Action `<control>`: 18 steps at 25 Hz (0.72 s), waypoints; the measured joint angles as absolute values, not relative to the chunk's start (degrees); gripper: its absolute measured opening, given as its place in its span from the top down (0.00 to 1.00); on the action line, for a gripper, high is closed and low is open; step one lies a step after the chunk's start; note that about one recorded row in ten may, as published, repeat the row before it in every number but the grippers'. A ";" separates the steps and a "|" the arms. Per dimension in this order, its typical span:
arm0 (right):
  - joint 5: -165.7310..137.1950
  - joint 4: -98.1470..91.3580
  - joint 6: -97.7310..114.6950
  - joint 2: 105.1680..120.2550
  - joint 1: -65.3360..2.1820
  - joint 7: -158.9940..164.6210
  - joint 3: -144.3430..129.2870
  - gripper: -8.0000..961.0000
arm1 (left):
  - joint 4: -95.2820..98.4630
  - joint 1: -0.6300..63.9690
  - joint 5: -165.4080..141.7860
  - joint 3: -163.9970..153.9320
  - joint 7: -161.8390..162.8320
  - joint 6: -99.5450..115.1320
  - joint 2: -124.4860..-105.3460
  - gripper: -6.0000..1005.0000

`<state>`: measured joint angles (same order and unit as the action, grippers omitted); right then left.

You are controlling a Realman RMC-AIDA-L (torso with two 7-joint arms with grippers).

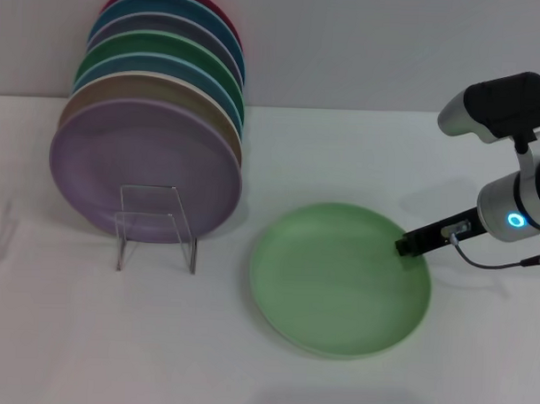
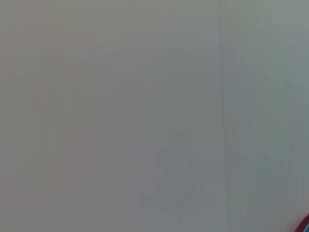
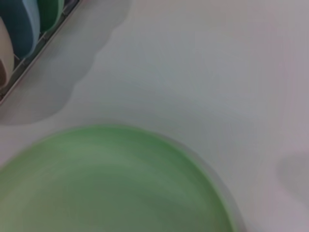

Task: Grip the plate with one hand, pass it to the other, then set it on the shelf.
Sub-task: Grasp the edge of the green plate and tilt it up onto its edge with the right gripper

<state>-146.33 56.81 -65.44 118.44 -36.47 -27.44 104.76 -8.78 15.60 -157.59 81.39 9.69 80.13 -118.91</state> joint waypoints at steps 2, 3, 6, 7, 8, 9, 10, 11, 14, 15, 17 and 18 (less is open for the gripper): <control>-146.31 57.00 -65.44 118.49 -36.46 -27.48 104.76 0.78 | -8.79 15.63 -157.59 81.38 9.62 80.13 -118.90 0.21; -146.30 57.19 -65.44 118.51 -36.43 -27.54 104.76 0.80 | -8.79 15.69 -157.59 81.39 9.58 80.13 -118.90 0.21; -146.25 57.56 -65.18 118.67 -36.18 -27.87 104.76 0.87 | -8.79 15.73 -157.59 81.39 9.56 80.13 -118.90 0.21; -146.25 57.56 -65.18 118.67 -36.18 -27.87 104.76 0.90 | -8.79 15.73 -157.59 81.39 9.56 80.13 -118.90 0.21; -146.21 57.57 -64.94 118.70 -36.09 -27.88 104.76 0.92 | -8.79 15.74 -157.57 81.39 9.56 80.13 -118.90 0.21; -146.18 57.64 -64.75 118.71 -36.00 -27.88 104.76 0.94 | -8.79 15.73 -157.57 81.38 9.56 80.13 -118.90 0.21; -146.07 58.19 -64.58 118.77 -35.76 -27.91 104.76 0.97 | -8.79 15.74 -157.56 81.39 9.55 80.13 -118.90 0.21; -146.07 58.19 -64.58 118.77 -35.76 -27.91 104.76 0.97 | -8.79 15.73 -157.57 81.39 9.54 80.14 -118.91 0.21; -145.11 59.87 -64.57 118.92 -34.98 -28.35 104.38 0.97 | -8.79 15.74 -157.59 81.39 9.53 80.31 -118.91 0.21; -143.56 61.17 -64.74 118.95 -34.30 -29.14 104.00 0.97 | -8.83 15.73 -157.59 81.39 9.52 80.46 -118.91 0.21; -142.62 61.82 -64.93 118.95 -33.99 -29.67 103.93 0.97 | -8.86 15.73 -157.59 81.39 9.51 80.50 -118.91 0.21; -141.60 62.52 -65.15 118.94 -33.65 -30.24 103.92 0.97 | -8.88 15.73 -157.59 81.39 9.50 80.52 -118.91 0.21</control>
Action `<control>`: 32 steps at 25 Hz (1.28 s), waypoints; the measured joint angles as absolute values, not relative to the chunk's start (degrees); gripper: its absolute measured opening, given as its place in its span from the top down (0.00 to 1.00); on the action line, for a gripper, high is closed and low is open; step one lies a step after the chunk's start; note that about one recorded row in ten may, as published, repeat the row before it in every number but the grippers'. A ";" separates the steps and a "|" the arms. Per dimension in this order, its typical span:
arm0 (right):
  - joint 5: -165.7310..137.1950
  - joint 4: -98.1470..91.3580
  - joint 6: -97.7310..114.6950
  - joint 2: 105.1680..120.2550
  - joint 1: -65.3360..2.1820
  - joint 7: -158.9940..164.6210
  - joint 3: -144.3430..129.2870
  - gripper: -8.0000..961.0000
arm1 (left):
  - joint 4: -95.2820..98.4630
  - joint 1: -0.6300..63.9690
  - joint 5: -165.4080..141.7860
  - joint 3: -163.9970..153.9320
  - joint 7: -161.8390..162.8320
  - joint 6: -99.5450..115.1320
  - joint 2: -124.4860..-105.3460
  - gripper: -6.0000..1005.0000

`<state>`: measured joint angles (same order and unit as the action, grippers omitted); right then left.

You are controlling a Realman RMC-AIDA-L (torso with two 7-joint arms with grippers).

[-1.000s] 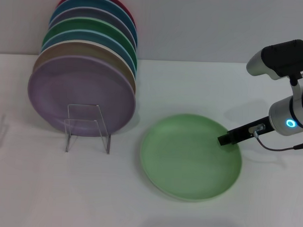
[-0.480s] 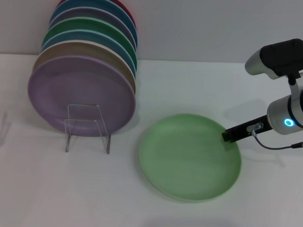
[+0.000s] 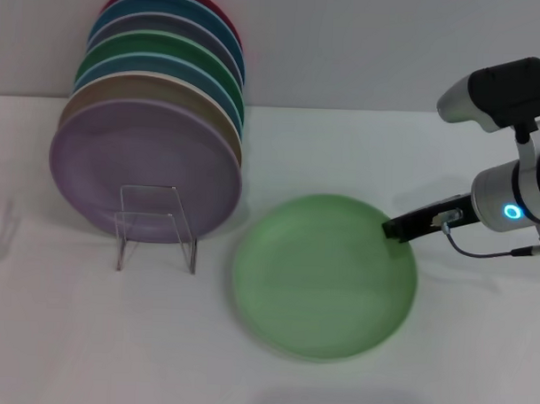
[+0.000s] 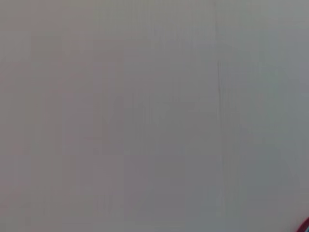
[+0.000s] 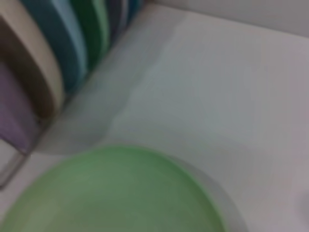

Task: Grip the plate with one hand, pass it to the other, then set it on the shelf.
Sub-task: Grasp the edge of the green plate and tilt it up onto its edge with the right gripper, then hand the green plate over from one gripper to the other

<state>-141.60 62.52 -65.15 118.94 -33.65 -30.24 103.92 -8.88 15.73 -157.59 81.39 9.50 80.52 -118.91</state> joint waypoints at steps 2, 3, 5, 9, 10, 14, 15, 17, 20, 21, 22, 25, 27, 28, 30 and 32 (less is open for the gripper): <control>-139.54 64.62 -66.29 118.90 -32.60 -31.34 103.92 0.97 | -8.88 15.72 -157.59 81.39 9.49 80.74 -118.93 0.21; -139.54 64.62 -66.29 118.90 -32.60 -31.34 103.92 0.97 | -8.88 15.72 -157.59 81.39 9.49 80.74 -118.93 0.21; -139.21 66.94 -66.99 118.91 -31.60 -31.39 103.90 0.97 | -8.89 15.60 -157.60 80.88 9.49 81.67 -118.96 0.21; -136.83 72.33 -67.44 118.90 -28.38 -32.26 104.36 0.97 | -8.93 15.22 -157.59 79.55 9.49 83.89 -118.98 0.21; -135.93 73.19 -67.36 118.88 -27.66 -32.84 104.53 0.97 | -8.96 14.98 -157.59 78.61 9.49 86.33 -118.98 0.21; -127.91 75.53 -65.18 118.98 -22.80 -41.05 106.70 0.97 | -9.42 14.69 -157.60 76.31 9.49 90.22 -118.65 0.21; -125.13 75.60 -64.10 119.03 -21.57 -43.96 107.03 0.97 | -9.86 14.66 -157.64 75.31 9.47 90.73 -118.46 0.21; -112.87 74.71 -60.83 119.12 -16.48 -57.27 107.16 0.97 | -12.43 14.40 -157.98 72.18 9.55 91.86 -117.79 0.21; -103.17 72.67 -59.73 119.20 -13.47 -68.62 106.99 0.97 | -15.41 13.93 -159.15 70.98 9.56 91.51 -117.13 0.21; -98.02 71.38 -59.52 119.24 -12.25 -73.84 106.97 0.97 | -18.45 13.23 -160.49 70.85 9.32 89.73 -116.45 0.21; -90.57 68.83 -59.64 119.17 -10.74 -80.94 107.41 0.97 | -26.74 10.72 -163.63 70.85 7.80 83.49 -114.73 0.21; -86.50 66.82 -60.25 119.06 -10.02 -84.48 108.55 0.97 | -40.70 6.32 -165.32 70.56 2.87 71.80 -112.78 0.21; -85.39 65.38 -61.27 119.13 -9.51 -86.51 110.90 0.97 | -56.38 2.05 -165.47 70.20 -3.35 57.47 -111.71 0.21; -85.36 65.08 -61.44 119.19 -9.41 -87.17 111.33 0.97 | -62.80 0.53 -165.53 70.21 -5.60 51.20 -111.44 0.21; -85.07 64.71 -61.42 119.19 -9.33 -88.39 111.51 0.97 | -77.39 -1.66 -165.52 70.62 -7.20 35.57 -110.06 0.21; -84.08 63.24 -61.24 119.27 -9.21 -91.96 112.46 0.97 | -83.79 -1.96 -165.51 70.58 -6.33 27.78 -108.94 0.21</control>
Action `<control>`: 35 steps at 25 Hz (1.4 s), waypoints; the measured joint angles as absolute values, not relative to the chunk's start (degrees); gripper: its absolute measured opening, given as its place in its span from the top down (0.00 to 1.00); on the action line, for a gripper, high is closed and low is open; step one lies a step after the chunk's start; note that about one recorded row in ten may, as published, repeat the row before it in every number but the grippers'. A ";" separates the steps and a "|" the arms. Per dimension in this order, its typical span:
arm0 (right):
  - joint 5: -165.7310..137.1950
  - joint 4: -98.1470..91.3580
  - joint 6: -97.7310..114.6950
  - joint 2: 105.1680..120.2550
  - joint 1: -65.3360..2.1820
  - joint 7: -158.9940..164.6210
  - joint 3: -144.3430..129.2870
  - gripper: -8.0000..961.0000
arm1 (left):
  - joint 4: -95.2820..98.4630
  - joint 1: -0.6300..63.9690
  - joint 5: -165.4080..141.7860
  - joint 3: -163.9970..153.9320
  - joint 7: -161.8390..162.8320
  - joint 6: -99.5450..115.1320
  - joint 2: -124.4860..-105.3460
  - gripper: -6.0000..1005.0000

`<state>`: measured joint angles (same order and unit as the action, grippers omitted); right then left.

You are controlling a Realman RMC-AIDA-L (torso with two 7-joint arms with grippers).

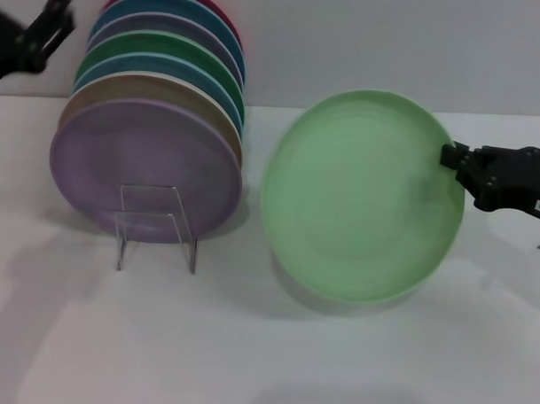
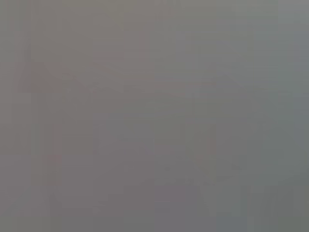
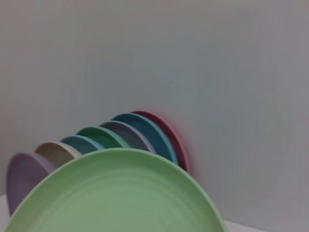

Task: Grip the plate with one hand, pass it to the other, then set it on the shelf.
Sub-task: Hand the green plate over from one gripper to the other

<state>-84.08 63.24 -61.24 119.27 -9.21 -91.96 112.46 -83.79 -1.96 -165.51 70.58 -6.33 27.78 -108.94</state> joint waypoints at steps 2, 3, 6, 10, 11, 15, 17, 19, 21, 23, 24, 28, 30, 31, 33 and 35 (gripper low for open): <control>-83.84 62.73 -61.23 119.28 -9.33 -92.69 112.82 0.97 | -91.77 -1.43 -165.51 69.77 -5.22 17.59 -107.16 0.21; -83.66 62.35 -61.22 119.28 -9.48 -93.03 113.00 0.97 | -94.64 -1.04 -165.54 69.35 -5.03 13.91 -106.68 0.21; -83.06 61.29 -61.04 119.17 -10.02 -94.44 113.30 0.97 | -103.70 1.30 -165.52 68.37 -6.17 -0.91 -106.76 0.21; -82.93 61.07 -60.97 119.09 -10.25 -95.58 113.83 0.97 | -110.67 4.29 -164.63 67.83 -10.89 -15.41 -109.22 0.21; -82.92 61.07 -60.99 119.09 -10.28 -95.93 113.92 0.97 | -110.67 4.29 -164.63 67.83 -10.89 -15.41 -109.22 0.21; -82.88 60.95 -61.22 119.12 -10.05 -97.25 114.49 0.97 | -114.06 8.10 -156.32 69.85 -17.73 -29.57 -113.45 0.22; -82.87 60.70 -61.39 119.13 -10.00 -97.65 114.51 0.97 | -114.25 9.41 -153.11 70.91 -20.17 -33.00 -114.31 0.23; -82.87 60.51 -61.62 119.12 -9.93 -98.04 114.59 0.97 | -112.64 13.25 -146.87 75.08 -26.18 -43.13 -117.34 0.24; -82.87 60.43 -61.86 119.12 -9.89 -98.10 114.69 0.97 | -111.89 14.22 -146.12 75.74 -27.17 -45.12 -117.84 0.25; -82.87 60.40 -62.61 119.12 -9.83 -98.15 114.95 0.97 | -110.02 15.94 -145.32 75.97 -27.97 -47.41 -118.19 0.26; -82.87 60.40 -63.23 119.12 -9.81 -98.21 115.11 0.97 | -108.88 16.55 -145.02 75.42 -28.10 -47.62 -118.15 0.27; -82.87 60.38 -64.59 119.14 -9.81 -98.30 115.69 0.97 | -106.85 17.09 -144.83 74.47 -28.43 -47.68 -118.24 0.25; -82.87 60.28 -65.13 119.21 -9.83 -98.32 115.75 0.97 | -105.58 17.41 -144.79 74.39 -28.46 -47.47 -118.33 0.25; -82.87 60.28 -65.13 119.21 -9.83 -98.32 115.75 0.97 | -105.58 17.41 -144.79 74.39 -28.46 -47.47 -118.33 0.23; -82.87 60.10 -65.36 119.25 -9.94 -98.33 115.75 0.97 | -103.89 17.73 -144.69 74.17 -28.47 -46.56 -118.35 0.19; -82.87 60.03 -65.49 119.26 -10.00 -98.34 115.72 0.97 | -103.44 17.77 -144.68 74.03 -28.48 -46.19 -118.36 0.19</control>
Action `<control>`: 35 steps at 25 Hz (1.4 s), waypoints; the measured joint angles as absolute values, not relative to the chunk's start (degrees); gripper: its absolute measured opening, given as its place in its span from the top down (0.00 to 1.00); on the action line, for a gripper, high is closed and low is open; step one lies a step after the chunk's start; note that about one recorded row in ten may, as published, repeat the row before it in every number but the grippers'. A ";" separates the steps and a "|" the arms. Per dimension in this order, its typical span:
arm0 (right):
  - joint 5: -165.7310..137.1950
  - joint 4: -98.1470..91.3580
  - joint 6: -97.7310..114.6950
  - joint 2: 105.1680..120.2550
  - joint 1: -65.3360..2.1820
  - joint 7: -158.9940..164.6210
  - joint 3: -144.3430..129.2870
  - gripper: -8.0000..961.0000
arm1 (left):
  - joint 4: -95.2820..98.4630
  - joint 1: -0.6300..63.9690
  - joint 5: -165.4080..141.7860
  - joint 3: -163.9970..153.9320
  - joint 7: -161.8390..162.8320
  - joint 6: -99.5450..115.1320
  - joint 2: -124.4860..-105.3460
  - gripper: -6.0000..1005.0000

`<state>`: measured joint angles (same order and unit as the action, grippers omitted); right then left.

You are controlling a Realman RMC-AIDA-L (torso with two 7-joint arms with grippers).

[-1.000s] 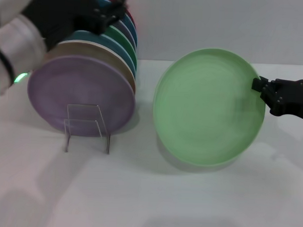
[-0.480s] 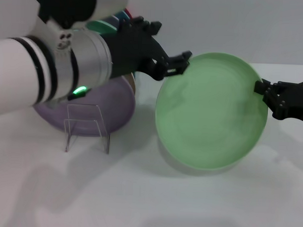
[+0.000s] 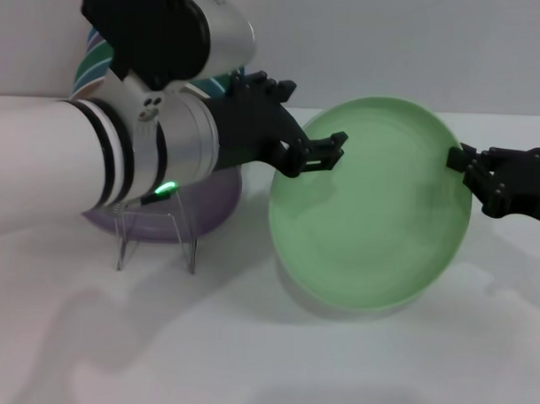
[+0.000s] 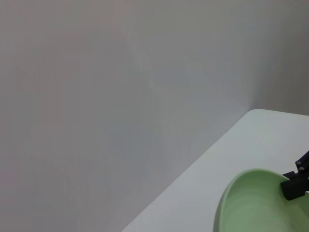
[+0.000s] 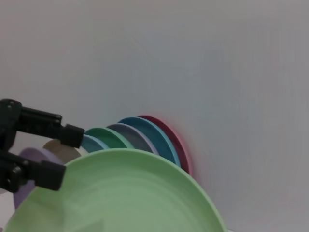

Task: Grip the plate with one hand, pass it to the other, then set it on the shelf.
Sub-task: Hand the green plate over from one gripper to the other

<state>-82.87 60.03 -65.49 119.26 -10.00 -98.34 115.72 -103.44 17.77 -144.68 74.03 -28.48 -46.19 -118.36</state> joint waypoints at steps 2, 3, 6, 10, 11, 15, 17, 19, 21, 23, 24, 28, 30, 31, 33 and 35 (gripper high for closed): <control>-82.78 59.96 -65.93 119.27 -10.02 -98.39 115.70 0.97 | -102.94 17.86 -144.67 73.73 -28.49 -45.77 -118.37 0.19; -82.54 59.90 -66.25 119.27 -10.03 -98.48 115.65 0.97 | -101.97 18.14 -144.65 73.34 -28.49 -45.14 -118.38 0.19; -81.72 59.77 -67.14 119.27 -9.98 -98.69 115.57 0.97 | -101.20 18.55 -144.64 73.32 -28.49 -45.00 -118.39 0.19; -81.43 59.72 -68.18 119.27 -9.81 -98.74 115.75 0.97 | -99.38 19.84 -144.60 73.38 -28.30 -45.14 -118.38 0.19; -81.43 59.72 -68.18 119.27 -9.81 -98.74 115.75 0.97 | -99.37 19.74 -144.60 73.30 -28.37 -44.74 -118.39 0.19; -81.40 59.67 -68.42 119.27 -9.61 -98.74 115.81 0.97 | -100.29 18.65 -144.56 73.03 -29.50 -43.24 -118.27 0.19; -81.38 59.67 -68.48 119.28 -9.49 -98.74 115.82 0.97 | -100.69 18.31 -144.43 73.01 -30.16 -43.08 -118.27 0.19; -81.38 59.67 -68.61 119.31 -9.45 -98.74 115.83 0.97 | -101.02 17.85 -144.36 72.97 -31.17 -42.75 -118.33 0.19; -81.31 59.67 -68.89 119.32 -9.41 -98.74 115.84 0.97 | -101.15 17.64 -144.34 72.78 -31.98 -42.63 -118.36 0.23; -81.01 59.67 -69.26 119.33 -9.33 -98.73 115.84 0.97 | -101.01 17.85 -144.39 72.42 -32.08 -42.73 -118.30 0.31; -80.89 59.67 -69.46 119.34 -9.29 -98.73 115.84 0.97 | -100.88 18.04 -144.46 72.24 -32.13 -42.82 -118.28 0.36; -80.50 59.74 -70.02 119.35 -9.24 -98.73 115.84 0.96 | -100.79 18.14 -144.85 71.58 -33.41 -42.87 -118.34 0.54; -80.37 59.75 -70.59 119.30 -9.18 -98.73 115.84 0.95 | -101.29 17.71 -144.91 71.27 -33.78 -41.92 -118.36 0.63; -80.37 59.75 -70.59 119.30 -9.18 -98.73 115.84 0.94 | -101.29 17.71 -144.91 71.27 -33.78 -41.92 -118.36 0.71; -80.26 59.70 -70.98 119.28 -9.07 -98.74 115.91 0.93 | -101.38 17.55 -144.99 70.95 -34.31 -41.16 -118.35 0.87; -79.80 59.28 -71.85 119.25 -8.96 -98.68 116.05 0.92 | -101.03 17.53 -145.10 70.80 -35.12 -40.55 -118.41 0.89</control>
